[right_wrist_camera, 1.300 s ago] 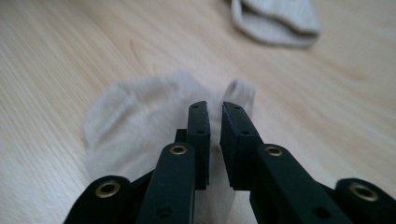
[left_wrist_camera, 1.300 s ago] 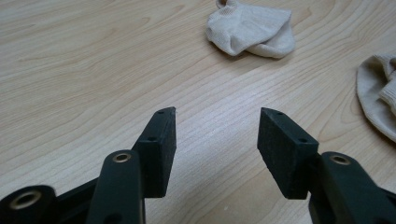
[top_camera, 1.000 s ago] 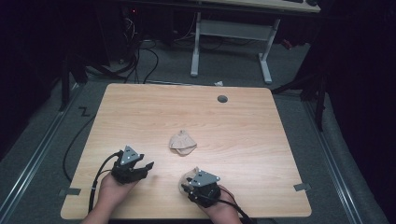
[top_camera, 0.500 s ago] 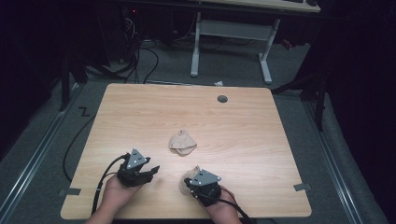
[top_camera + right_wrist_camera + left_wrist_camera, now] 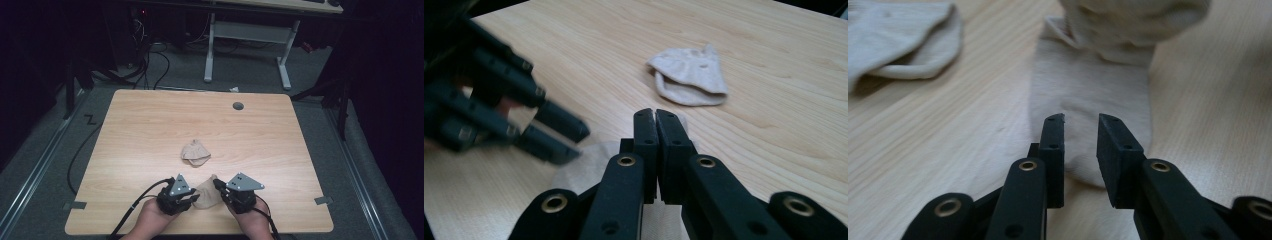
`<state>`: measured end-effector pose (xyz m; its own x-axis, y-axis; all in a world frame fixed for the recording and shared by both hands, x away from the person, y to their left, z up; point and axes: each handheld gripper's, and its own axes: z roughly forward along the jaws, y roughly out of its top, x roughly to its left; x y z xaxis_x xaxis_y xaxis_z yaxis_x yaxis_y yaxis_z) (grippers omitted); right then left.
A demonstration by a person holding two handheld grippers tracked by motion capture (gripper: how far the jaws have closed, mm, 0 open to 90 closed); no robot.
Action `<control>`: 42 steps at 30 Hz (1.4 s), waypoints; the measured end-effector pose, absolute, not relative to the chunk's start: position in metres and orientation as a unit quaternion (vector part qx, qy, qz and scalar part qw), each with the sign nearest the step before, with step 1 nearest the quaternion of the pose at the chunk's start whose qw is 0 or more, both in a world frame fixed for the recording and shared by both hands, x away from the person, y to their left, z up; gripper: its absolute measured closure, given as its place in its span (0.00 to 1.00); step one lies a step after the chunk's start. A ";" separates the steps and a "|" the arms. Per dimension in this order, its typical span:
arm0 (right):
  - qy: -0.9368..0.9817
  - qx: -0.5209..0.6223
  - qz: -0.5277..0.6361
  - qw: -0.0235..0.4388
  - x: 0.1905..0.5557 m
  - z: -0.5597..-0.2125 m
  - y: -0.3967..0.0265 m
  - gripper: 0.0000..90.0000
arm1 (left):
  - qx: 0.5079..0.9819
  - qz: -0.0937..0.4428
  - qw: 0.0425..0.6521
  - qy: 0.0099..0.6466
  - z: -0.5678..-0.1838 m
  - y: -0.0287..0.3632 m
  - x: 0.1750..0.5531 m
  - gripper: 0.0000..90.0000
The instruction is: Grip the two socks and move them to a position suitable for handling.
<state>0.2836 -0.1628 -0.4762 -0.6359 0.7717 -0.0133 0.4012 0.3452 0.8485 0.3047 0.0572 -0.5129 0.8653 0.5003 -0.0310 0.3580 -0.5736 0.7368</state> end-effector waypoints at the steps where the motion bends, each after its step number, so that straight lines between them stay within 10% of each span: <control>1: 0.790 0.374 0.436 0.213 0.284 -0.476 -0.165 0.98 | 0.886 0.091 0.388 0.238 -0.514 0.054 0.304 0.82; 42: 0.825 0.415 0.343 0.172 0.283 -0.525 -0.189 0.96 | 0.902 0.087 0.336 0.256 -0.517 0.092 0.305 0.75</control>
<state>0.2834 -0.1886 -0.5252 -0.5966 0.8025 0.0010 0.5669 0.4206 0.7083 0.3049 0.0922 -0.5169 0.8542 0.5197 -0.0157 0.4033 -0.6433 0.6507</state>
